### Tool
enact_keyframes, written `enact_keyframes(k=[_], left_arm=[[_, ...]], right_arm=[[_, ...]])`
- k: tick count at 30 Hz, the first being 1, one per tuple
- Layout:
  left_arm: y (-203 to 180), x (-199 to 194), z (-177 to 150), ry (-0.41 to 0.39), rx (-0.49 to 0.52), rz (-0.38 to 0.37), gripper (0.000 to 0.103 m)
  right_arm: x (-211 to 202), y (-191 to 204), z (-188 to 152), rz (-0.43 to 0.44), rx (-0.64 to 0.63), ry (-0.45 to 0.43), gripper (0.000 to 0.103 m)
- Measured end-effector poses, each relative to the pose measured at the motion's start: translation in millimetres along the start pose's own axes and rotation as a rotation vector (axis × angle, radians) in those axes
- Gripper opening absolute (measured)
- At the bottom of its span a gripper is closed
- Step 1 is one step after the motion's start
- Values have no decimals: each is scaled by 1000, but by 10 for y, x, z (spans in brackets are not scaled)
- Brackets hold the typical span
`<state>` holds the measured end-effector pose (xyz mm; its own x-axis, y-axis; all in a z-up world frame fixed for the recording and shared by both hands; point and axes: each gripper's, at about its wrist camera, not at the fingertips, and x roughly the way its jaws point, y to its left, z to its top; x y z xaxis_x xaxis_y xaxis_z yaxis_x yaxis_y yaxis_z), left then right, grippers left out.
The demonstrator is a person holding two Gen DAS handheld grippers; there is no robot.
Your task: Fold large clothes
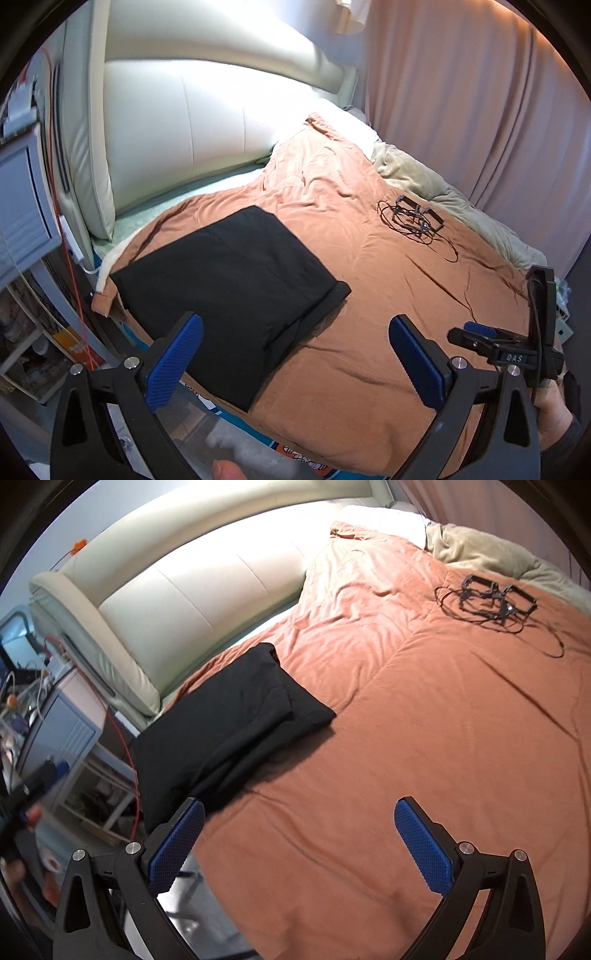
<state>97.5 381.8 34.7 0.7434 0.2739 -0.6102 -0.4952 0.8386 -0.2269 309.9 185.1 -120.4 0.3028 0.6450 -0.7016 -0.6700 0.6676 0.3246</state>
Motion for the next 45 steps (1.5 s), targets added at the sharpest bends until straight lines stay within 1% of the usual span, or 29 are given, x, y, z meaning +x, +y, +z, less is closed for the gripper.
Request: enact_keyframes(k=[4,8,14,19,23,25,31,36,42,45], left_arm=[[-218,-166,-75,-11,14,-18,103],[-430,-266,-204,-10,41,-17,103],[-772,-474,-362,-43,75,-41,103],[-1045,-549,-547,-43,98,-60,103],[-1286,-631,-710,-52,131,-74,103],[-1425,-679,-805,-57,147,-89,103],[-1770,-836,-1051,-68,205,-139,103],[-1948,-998,-1247,-98,241,-153,103],[-2091,-1222,-1527,-115,234,-204,103],[-2140,-1355,-1662,-134,242,-217,103]], right_arm=[[-285,-137,-122,2,1,-22,103],[-571,-271,-249,-50,-25,-53,103],[-1024,-415,-444,-72,-39,-95,103],[-1440,-514,-570,-89,-45,-134,103],[-1792,-566,-683,-130,-56,-172,103],[-1963,-598,-770,-132,-50,-193,103],[-2388,-721,-1136,-180,-31,-239,103],[-2681,-798,-1499,-227,-16,-276,103],[-3002,-804,-1989,-306,-7,-342,103],[-3145,-795,-2203,-317,7,-363,103]])
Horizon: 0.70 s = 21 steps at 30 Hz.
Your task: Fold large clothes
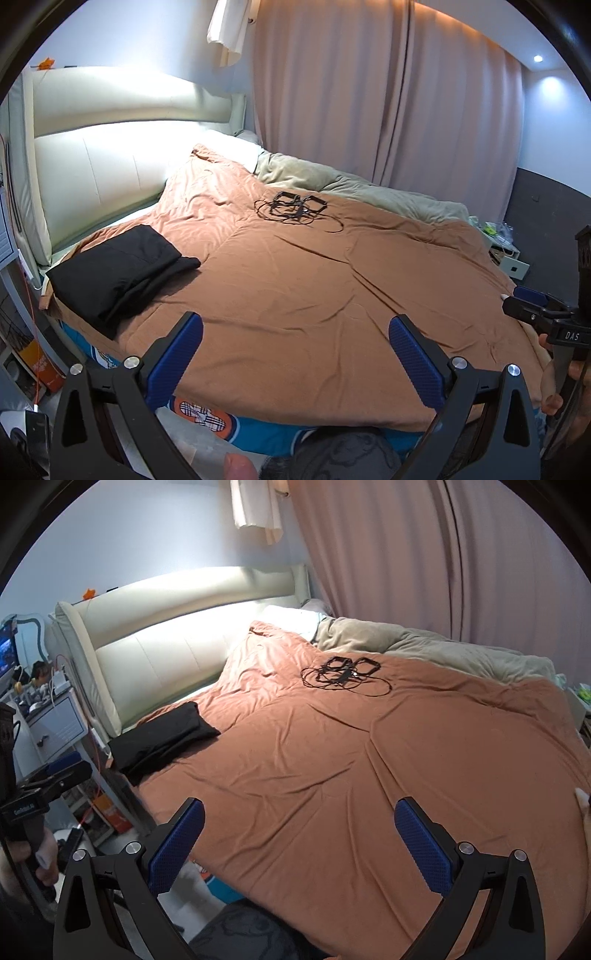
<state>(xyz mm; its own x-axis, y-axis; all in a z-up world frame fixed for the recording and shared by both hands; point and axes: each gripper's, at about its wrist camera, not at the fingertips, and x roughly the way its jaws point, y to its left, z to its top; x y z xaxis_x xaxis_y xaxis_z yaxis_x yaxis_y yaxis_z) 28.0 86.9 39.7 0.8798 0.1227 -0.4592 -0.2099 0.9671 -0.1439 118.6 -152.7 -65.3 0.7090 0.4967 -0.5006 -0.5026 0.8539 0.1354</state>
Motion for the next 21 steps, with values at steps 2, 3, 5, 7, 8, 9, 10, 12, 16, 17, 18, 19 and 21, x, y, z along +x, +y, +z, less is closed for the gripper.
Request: enact_keyframes(k=[2,3,5,7,8,9,10,12,16,17,18,19,21], left_arm=[[-59,-90,-67,-15,4,-3,103],[-87,-131,-105,-20,2,-7,103],[-138,-200,-173,-28,7,-12,103],[-181,-266,-232,-32,12,-16,103],[-193,-313,-264,-37,8,-23,103],[-204,-352,-289,-41,4,-28,103],[-216,-406,-321,-46,2,-35,103],[-250,-485,-371,-53,10,-39,103],[-300,-601,-472,-51,23,-55,103],[-307,-631,-496,-50,22,-61,103],[-313,-659,-519,-52,24,-62,103],[-323,-694,-542,-57,29,-62,103],[-338,-744,-570,-65,33,-59,103]], right_arm=[[-135,-10,-87,-18,4,-17,103],[-209,-14,-133,-27,7,-26,103],[-344,-13,-219,-39,17,-42,103],[-473,-2,-298,-39,24,-56,103],[-531,5,-334,-44,23,-63,103],[-584,20,-364,-52,18,-70,103],[-646,34,-407,-59,14,-78,103],[-754,48,-486,-57,20,-90,103],[-913,70,-625,-81,34,-113,103],[-949,76,-662,-84,37,-116,103],[-972,80,-690,-85,40,-118,103],[-1009,81,-723,-87,43,-123,103],[-1070,93,-762,-92,44,-125,103]])
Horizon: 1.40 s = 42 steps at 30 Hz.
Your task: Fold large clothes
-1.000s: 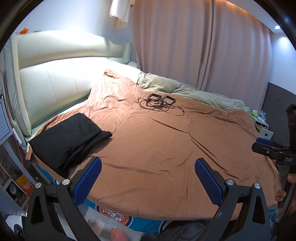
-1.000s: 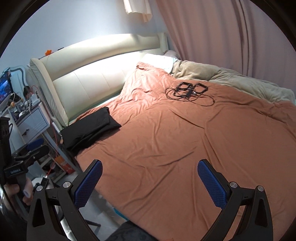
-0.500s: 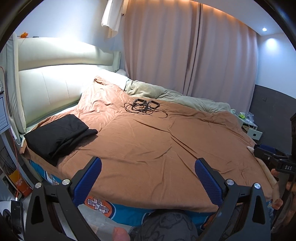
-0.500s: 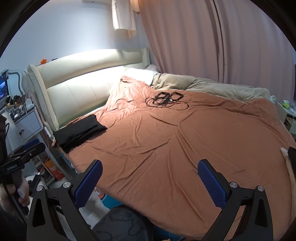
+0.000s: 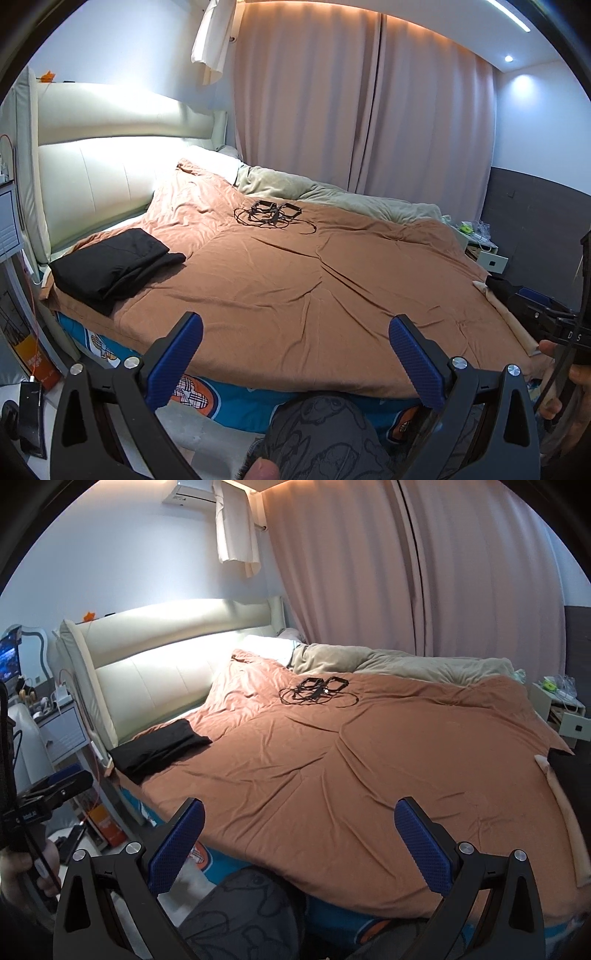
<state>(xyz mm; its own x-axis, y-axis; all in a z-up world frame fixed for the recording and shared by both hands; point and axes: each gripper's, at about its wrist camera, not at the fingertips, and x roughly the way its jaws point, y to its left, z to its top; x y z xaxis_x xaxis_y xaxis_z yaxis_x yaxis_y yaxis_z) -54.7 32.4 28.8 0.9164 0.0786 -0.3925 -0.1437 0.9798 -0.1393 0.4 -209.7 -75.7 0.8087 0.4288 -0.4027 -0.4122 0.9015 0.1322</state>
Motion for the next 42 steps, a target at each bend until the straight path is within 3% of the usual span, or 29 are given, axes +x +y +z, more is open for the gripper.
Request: enact_keyframes(k=[42], left_arm=[[-121,-139,-7,-27,19,-14,103]], right_arm=[[-177,-50,-42,-12,22,-17,103]])
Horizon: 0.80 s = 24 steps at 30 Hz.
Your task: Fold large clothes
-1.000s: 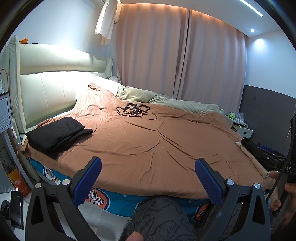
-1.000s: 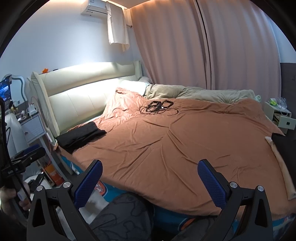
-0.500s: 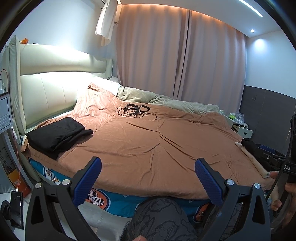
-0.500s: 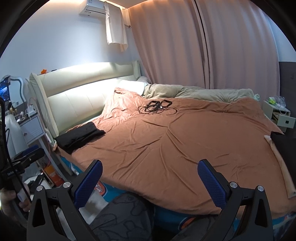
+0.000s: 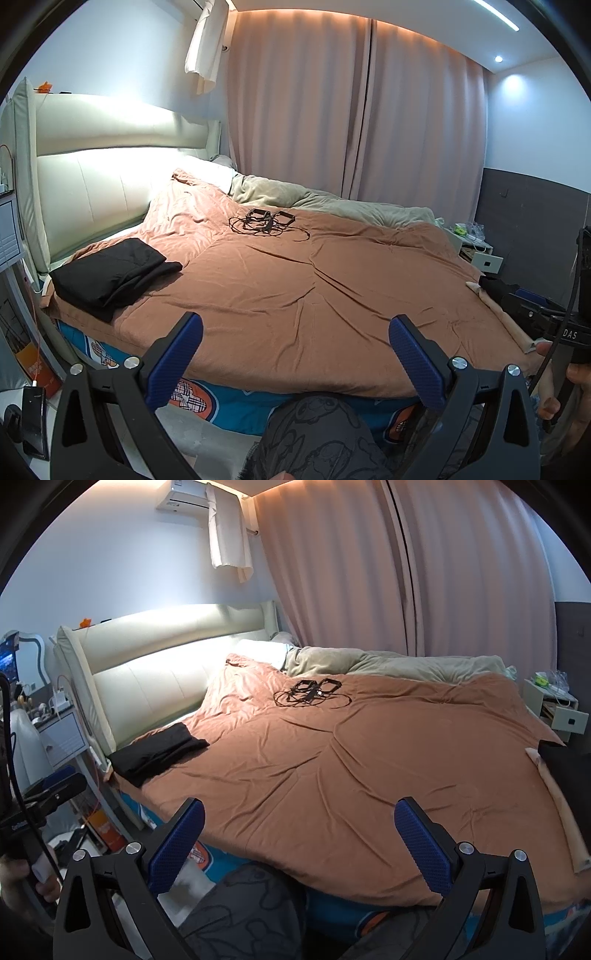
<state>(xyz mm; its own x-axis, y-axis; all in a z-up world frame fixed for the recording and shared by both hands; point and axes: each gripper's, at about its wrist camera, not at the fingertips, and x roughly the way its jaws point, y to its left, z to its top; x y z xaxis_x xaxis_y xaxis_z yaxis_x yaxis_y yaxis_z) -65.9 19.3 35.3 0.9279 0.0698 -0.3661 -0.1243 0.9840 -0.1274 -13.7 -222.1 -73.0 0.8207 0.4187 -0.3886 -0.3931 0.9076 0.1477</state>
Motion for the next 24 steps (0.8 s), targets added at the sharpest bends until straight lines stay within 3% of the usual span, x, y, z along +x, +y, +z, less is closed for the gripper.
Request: enact_keyframes(k=[24], left_arm=[[-78,-66,-6,-17,27,18,103]], right_arm=[[-48,-47,-12,-12,4,7,103]])
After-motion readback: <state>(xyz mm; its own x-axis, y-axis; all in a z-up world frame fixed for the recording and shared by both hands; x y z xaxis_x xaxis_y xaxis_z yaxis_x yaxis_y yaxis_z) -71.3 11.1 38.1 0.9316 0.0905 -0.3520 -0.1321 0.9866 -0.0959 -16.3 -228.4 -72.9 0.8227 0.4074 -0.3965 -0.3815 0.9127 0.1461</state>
